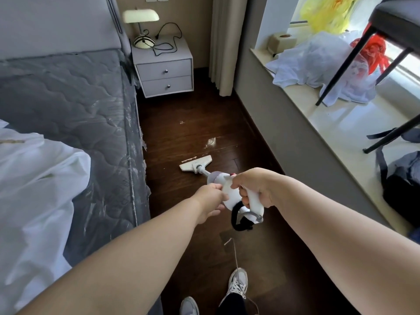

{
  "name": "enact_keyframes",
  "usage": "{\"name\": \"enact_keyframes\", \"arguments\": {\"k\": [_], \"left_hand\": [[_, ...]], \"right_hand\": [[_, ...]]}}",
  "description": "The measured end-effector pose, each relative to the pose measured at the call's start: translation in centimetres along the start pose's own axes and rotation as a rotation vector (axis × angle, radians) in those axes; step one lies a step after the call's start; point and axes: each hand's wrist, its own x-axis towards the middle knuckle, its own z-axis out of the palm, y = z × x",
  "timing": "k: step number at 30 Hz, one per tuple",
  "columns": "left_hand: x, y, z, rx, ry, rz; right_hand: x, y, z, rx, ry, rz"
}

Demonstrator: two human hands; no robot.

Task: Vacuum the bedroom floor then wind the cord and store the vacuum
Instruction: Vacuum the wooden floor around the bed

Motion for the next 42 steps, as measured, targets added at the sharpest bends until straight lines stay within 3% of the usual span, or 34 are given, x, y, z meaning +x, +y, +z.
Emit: {"name": "enact_keyframes", "arguments": {"k": [24, 42], "left_hand": [[4.3, 8.0, 2.8, -0.103, 0.157, -0.049], [-1.8, 1.6, -0.7, 0.173, -0.017, 0.046]], "right_hand": [[3.6, -5.8, -7.6, -0.05, -0.069, -0.027], [-2.4, 0.6, 0.5, 0.294, 0.057, -0.033]]}}
